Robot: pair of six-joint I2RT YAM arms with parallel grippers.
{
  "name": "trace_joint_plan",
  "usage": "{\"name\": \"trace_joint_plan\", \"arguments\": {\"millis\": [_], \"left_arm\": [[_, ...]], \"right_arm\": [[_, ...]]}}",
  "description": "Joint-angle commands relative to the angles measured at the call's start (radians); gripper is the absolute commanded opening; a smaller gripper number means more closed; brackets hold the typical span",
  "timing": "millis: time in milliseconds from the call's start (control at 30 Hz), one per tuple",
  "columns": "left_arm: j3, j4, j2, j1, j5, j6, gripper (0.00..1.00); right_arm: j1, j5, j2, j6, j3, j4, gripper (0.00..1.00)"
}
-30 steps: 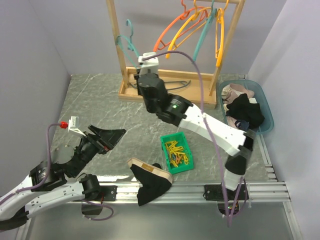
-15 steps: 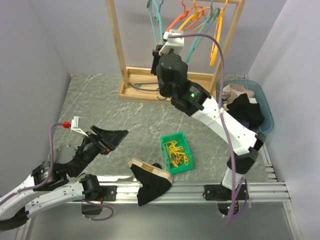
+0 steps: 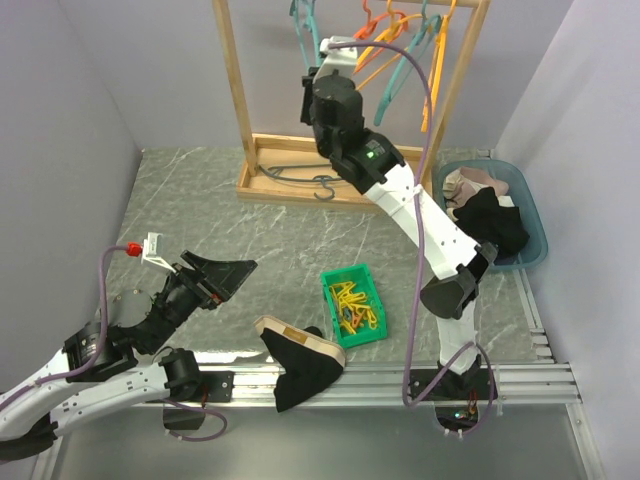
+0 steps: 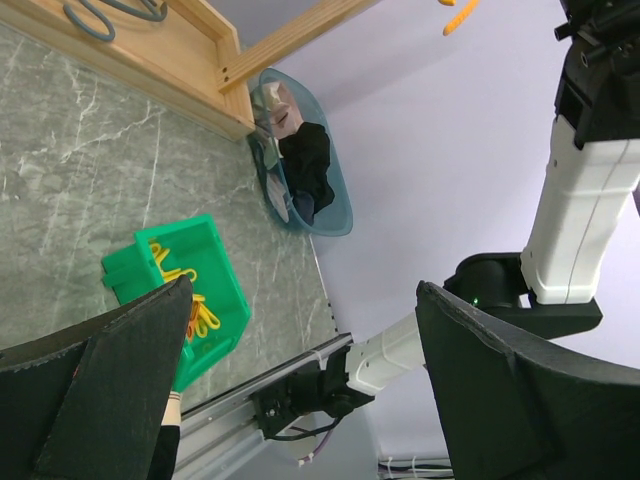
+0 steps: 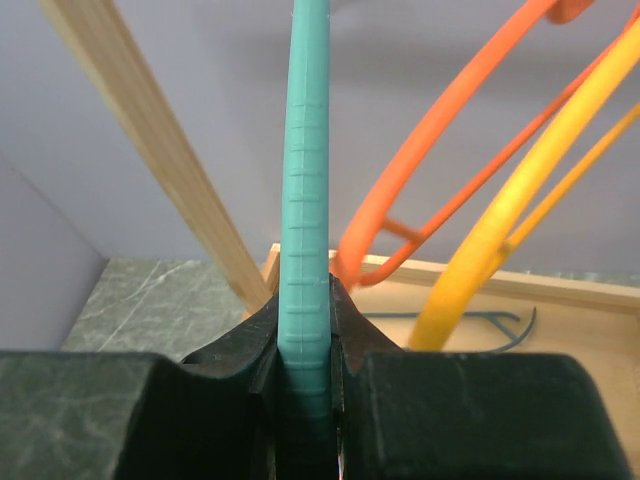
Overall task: Remove the underwear clipped to the hanger
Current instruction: Place the hanger at the clothesline.
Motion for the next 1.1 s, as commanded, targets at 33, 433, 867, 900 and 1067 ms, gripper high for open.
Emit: {"name": "trace_joint_plan", "arguments": {"millis": [33, 433, 867, 900, 1067], "left_arm": [[0.025, 0.019, 0.009, 0.0, 0.01, -0.009, 0.99], [0.033, 0.037, 0.034, 0.0, 0.017, -0.015, 0.99], [0.024, 0.043, 0.035, 0.0, 0.02, -0.027, 0.99], [0.022, 0.045, 0.034, 0.0, 0.02, -0.027, 0.99], [0.013, 0.04, 0.025, -0.002, 0.019, -0.036, 0.99]], "right_arm": [[-0.089, -0.117, -0.022, 0.05, 0.072, 0.0, 0.0], [-0.189, -0.338, -0.06, 0.138, 0.055, -0.098, 0.0], [-0.244, -0.46, -0.097, 0.228, 0.08, -0.219, 0.0], [-0.243, -0.466, -0.102, 0.227, 0.072, -0.219, 0.0], [-0.241, -0.478, -0.183, 0.234, -0.089, -0.195, 0.1]]}}
